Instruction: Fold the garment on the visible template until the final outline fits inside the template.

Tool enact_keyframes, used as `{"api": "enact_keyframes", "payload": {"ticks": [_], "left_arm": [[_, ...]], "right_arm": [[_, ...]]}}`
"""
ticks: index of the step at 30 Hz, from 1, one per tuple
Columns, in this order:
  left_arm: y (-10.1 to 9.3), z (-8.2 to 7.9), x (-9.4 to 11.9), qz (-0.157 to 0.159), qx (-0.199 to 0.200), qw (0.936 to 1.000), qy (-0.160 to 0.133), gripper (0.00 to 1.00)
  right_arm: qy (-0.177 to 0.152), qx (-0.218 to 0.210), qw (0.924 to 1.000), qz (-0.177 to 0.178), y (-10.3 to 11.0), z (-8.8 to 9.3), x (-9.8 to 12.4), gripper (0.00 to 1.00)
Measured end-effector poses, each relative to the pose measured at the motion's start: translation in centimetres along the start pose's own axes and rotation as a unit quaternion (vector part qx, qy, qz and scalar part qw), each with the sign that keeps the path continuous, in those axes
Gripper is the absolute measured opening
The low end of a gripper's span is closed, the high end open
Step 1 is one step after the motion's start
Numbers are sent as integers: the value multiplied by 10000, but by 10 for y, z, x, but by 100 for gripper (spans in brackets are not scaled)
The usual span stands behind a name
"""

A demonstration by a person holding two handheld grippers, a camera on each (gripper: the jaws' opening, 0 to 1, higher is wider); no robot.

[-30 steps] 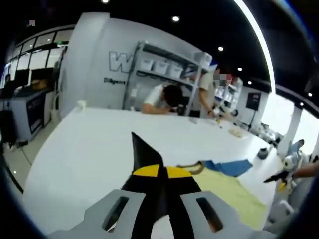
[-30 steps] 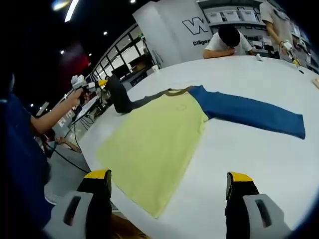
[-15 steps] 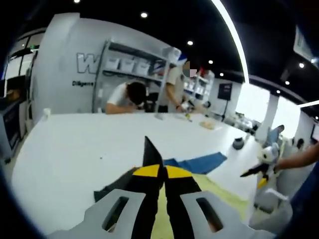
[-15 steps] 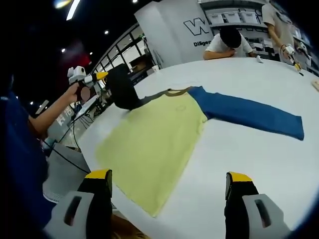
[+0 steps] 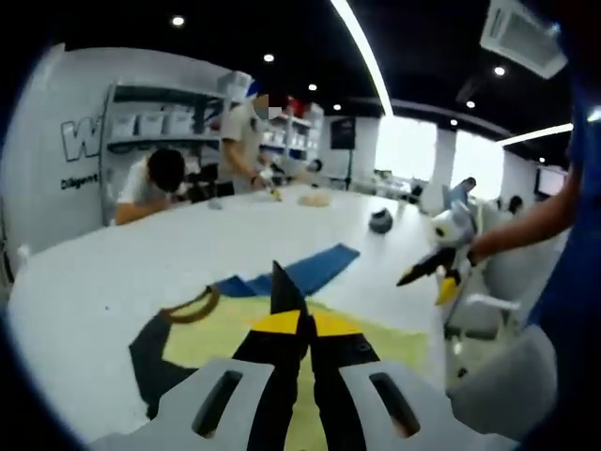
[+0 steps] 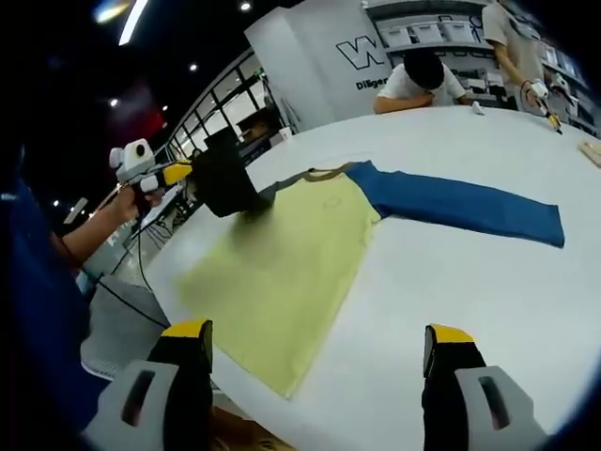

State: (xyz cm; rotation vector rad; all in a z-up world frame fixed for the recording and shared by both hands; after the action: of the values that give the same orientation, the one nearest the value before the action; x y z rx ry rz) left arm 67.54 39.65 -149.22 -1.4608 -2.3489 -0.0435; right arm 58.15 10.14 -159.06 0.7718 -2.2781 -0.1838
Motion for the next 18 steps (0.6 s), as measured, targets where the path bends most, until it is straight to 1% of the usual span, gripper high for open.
{"api": "enact_keyframes", "payload": {"ticks": [2,3,4,5,7,8,11,16,18], "left_arm": [[-6,10,-2,178,-187,9996,105,0],[-11,16,-4,358,-316,9988,143,0],[-14,18,-4,481,-348,9982,116,0],[-21,20,-5,646,-308,9974,104,0],[-26,22,-5,761,-282,9966,136,0],[-33,25,-6,877,-303,9955,187,0],[-41,31,-9,1014,-312,9939,312,0],[-55,42,-15,1104,-362,9921,468,0],[-61,44,-16,1134,-382,9916,494,0]], "right_arm": [[-19,-21,10000,10,1,2,2,93],[-21,-59,10000,24,1,4,2,93],[-23,-72,10000,30,1,5,2,93],[-34,-93,9999,36,-1,6,2,93],[-37,-130,9999,47,0,8,3,92],[-34,-147,9999,56,1,9,3,92],[-47,-177,9998,67,2,11,5,92],[-51,-212,9997,93,3,15,7,92],[-54,-223,9997,103,1,15,8,92]]}}
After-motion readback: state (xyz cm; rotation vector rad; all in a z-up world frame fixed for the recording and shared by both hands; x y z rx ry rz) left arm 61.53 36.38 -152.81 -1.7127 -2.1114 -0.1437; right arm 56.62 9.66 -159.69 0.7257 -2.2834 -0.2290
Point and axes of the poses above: the point that each gripper's makers call its tool centre point, and the gripper's own axes: x roughly backward along the fingers, y roughly to its left, z roughly out of its underside, the point moved 5 cm from there along x, roughly backward along the fingers, and after that the axes turned 4 degrees about x, right-handed, at the moved point
